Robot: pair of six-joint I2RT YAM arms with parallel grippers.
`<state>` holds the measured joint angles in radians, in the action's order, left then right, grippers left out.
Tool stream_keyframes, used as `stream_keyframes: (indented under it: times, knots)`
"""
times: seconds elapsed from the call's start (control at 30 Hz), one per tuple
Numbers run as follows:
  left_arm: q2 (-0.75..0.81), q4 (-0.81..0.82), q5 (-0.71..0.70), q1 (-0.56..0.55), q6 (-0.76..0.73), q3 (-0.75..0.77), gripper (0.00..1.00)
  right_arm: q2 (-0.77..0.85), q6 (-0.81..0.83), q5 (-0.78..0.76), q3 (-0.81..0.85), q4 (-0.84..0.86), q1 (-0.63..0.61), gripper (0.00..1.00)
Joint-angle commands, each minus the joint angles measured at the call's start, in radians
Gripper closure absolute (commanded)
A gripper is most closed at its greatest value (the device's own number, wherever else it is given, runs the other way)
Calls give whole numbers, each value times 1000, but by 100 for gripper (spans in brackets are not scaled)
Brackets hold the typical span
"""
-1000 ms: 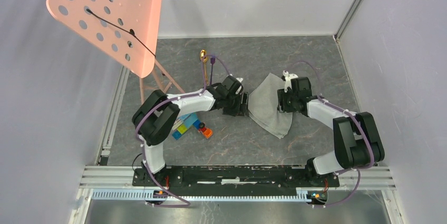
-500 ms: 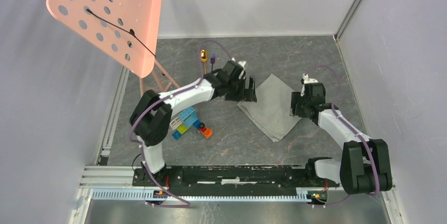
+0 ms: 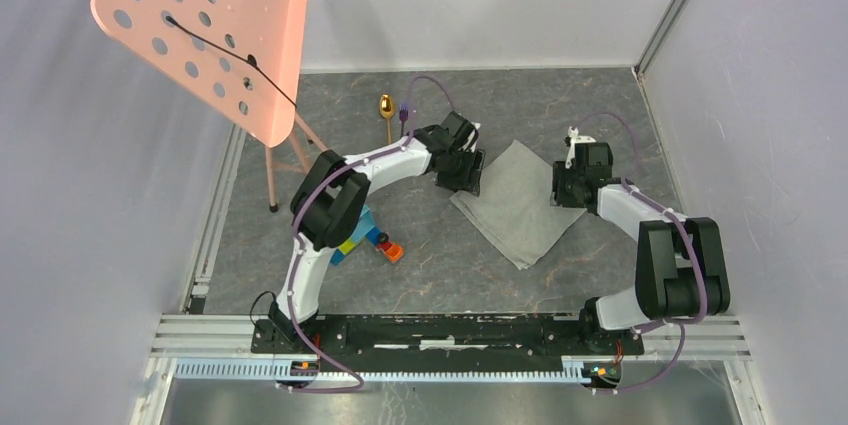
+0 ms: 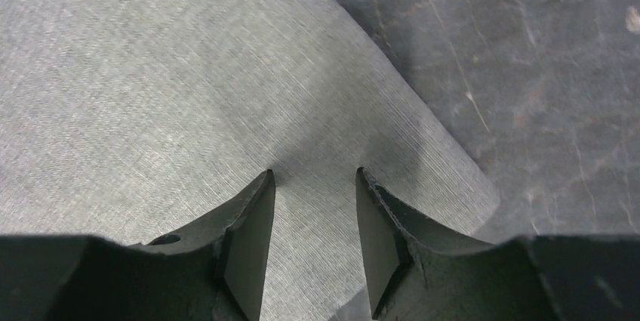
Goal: Fold the napkin into a case and place the utensils inside
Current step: Rotate the square-folded napkin at the center of the board.
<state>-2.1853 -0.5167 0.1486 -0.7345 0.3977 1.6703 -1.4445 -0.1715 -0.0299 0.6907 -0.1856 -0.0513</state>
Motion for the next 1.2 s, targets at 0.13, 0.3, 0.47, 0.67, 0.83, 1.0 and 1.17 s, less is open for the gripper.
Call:
stream_keyframes:
  times: [0.13,0.3,0.47,0.67,0.83,1.0,1.17]
  knots:
    - [260,281,119,-45,229,-465,40,-60,104,133,67,66,-102,47]
    - [412,423,133,-93,354,-659,41,1,121,108,54,20,-139,45]
    - [515,317,77,-105,363,-690,31,158,19,-77,33,-168,-145,41]
    - [571,300,84,-122,441,-706,45,394,-106,-30,-83,-293,-97,39]
    - [546,283,65,-126,425,-654,53,482,-169,105,-184,-297,-93,45]
    - [481,266,42,-126,392,-599,55,475,-154,78,-213,-312,-94,47]
    - [435,242,24,-124,364,-570,57,499,-168,71,-236,-312,-93,50]
